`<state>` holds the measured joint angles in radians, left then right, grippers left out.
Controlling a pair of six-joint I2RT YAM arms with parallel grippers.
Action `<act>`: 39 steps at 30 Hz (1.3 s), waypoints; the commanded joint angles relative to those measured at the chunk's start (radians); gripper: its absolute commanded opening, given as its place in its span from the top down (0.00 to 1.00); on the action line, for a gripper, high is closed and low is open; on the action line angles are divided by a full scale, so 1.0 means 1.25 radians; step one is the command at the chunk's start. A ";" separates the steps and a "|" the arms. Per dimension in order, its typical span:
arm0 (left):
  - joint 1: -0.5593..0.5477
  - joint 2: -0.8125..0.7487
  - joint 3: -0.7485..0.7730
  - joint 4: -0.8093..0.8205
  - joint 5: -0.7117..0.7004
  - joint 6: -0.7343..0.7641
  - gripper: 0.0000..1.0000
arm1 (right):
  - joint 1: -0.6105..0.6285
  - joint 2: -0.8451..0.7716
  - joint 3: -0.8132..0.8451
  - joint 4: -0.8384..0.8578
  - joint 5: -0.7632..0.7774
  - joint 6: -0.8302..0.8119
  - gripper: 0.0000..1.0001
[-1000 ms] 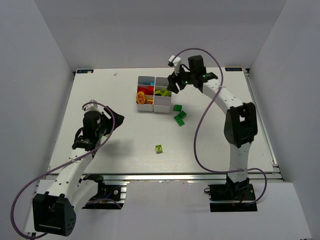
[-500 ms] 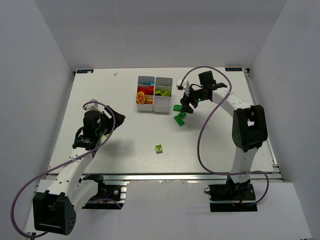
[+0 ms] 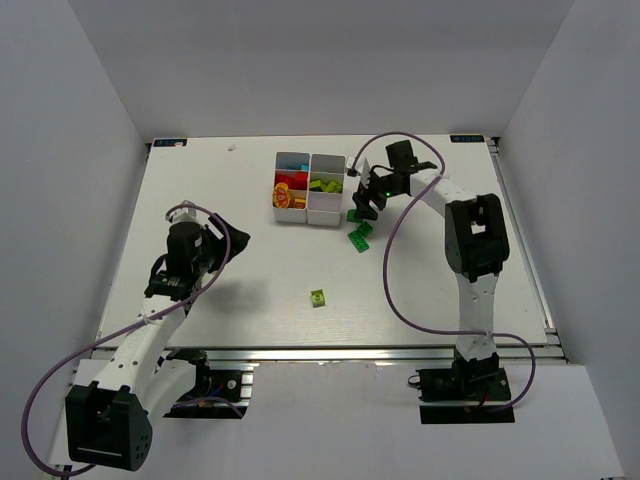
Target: Sort the legos into containers by color
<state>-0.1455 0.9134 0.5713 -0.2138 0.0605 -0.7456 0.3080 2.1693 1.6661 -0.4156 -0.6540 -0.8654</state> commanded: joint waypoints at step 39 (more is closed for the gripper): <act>0.004 0.029 0.042 0.004 0.003 -0.012 0.15 | -0.034 -0.129 -0.103 -0.005 -0.012 -0.123 0.85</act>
<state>-0.1455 0.9722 0.6060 -0.2314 0.0608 -0.7528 0.2947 2.1445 1.5642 -0.4122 -0.6205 -0.9848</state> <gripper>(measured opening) 0.853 0.424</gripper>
